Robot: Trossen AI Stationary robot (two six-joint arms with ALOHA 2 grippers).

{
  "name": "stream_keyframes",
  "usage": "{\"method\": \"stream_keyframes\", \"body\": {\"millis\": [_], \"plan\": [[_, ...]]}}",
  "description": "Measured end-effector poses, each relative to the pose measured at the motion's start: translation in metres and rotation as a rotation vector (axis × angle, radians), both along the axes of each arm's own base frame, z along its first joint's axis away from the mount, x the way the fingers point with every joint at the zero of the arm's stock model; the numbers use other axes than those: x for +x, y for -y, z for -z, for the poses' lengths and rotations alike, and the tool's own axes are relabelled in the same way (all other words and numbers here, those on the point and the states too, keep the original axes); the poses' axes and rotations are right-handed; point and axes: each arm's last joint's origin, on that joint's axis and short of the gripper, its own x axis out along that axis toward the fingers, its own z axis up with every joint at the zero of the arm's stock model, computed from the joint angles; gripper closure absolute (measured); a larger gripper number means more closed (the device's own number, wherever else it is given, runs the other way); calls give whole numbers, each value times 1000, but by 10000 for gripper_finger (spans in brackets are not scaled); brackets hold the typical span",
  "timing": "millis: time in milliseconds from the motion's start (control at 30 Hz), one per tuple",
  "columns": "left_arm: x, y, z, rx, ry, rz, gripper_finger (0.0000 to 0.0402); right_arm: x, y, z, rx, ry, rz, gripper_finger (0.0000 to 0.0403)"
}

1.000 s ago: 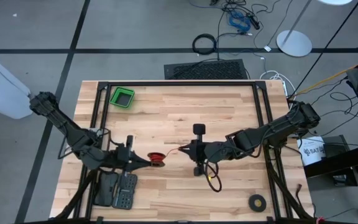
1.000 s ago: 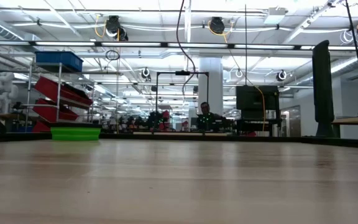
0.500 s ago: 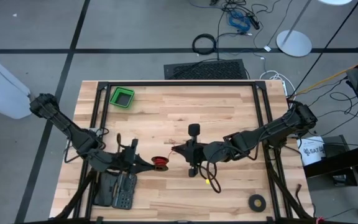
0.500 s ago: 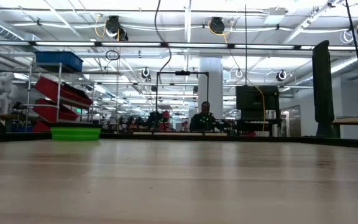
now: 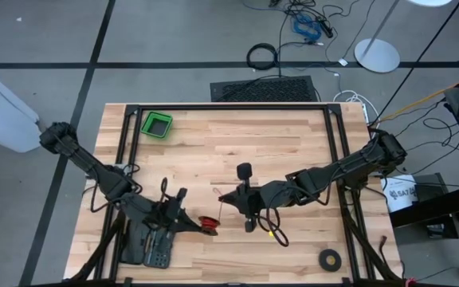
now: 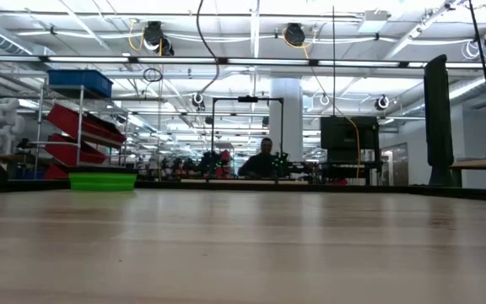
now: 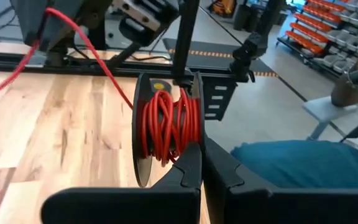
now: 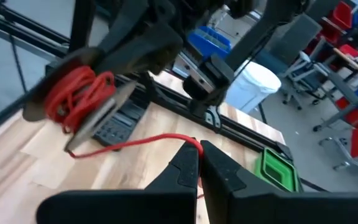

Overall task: Coil cords
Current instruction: Coil the red wire into the spool

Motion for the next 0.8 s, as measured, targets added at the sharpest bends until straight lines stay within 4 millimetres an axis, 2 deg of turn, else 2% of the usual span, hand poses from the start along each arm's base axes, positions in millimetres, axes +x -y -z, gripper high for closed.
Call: {"method": "stream_keyframes", "body": {"millis": [133, 433, 800], "plan": [[8, -3, 3, -3, 1, 24, 401, 0, -1, 0, 20, -6, -42, 403], [22, -7, -6, 5, 158, 156, 401, 0, -3, 0, 74, -11, -81, 403], [27, -15, -3, 26, 136, 186, 401, 2, -5, -12, 135, 104, -104, 403]]}}
